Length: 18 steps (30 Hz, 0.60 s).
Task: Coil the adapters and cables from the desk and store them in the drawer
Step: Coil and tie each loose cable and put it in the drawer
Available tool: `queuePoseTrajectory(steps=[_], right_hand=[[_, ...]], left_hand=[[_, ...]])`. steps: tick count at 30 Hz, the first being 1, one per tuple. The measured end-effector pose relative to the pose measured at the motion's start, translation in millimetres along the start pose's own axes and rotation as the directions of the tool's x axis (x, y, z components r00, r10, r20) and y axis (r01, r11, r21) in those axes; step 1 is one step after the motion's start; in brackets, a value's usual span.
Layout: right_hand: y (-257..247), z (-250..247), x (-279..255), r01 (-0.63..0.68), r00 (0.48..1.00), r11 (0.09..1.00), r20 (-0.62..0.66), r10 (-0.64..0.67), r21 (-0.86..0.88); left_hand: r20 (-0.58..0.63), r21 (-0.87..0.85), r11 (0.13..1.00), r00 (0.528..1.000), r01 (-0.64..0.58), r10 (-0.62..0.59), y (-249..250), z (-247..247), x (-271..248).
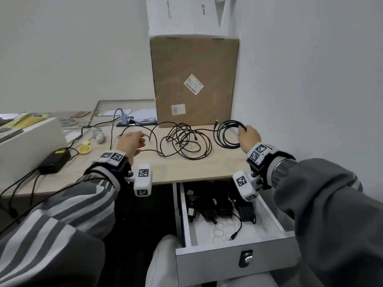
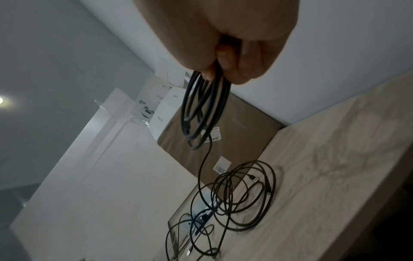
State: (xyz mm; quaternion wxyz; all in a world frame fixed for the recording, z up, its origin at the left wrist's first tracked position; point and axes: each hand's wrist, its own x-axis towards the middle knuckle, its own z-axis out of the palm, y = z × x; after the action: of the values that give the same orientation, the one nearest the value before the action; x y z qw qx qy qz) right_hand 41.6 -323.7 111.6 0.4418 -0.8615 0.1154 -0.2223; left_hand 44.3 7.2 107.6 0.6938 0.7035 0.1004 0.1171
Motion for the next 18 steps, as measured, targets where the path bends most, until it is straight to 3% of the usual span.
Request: queuePoseTrajectory(steps=[3,8,12,15,17,18], right_hand=[[-8,6,-9,0.101,0.994,0.994,0.046,-0.102,0.031],[-19,7,-21,0.284,0.945,0.954,0.142,-0.295,0.094],[-25,-3,-27,0.378,0.906,0.915,0.148,-0.397,0.139],[-24,-6,-31,0.391,0.900,0.906,0.138,-0.413,0.161],[-23,-2,-36,0.380,0.897,0.908,0.170,-0.409,0.178],[-22,1,-40,0.377,0.892,0.907,0.190,-0.410,0.187]], left_hand=[[0.172,0.028,0.995,0.981,-0.099,0.092,14,24,-22],[0.416,0.214,0.930,0.890,-0.298,0.189,30,67,-48],[0.555,0.391,0.876,0.831,-0.281,0.019,29,87,-61],[0.676,0.343,0.913,0.733,-0.222,-0.076,23,101,-72],[0.669,0.212,0.955,0.743,-0.206,0.011,22,114,-78],[0.626,0.156,0.964,0.777,-0.214,0.071,23,120,-81]])
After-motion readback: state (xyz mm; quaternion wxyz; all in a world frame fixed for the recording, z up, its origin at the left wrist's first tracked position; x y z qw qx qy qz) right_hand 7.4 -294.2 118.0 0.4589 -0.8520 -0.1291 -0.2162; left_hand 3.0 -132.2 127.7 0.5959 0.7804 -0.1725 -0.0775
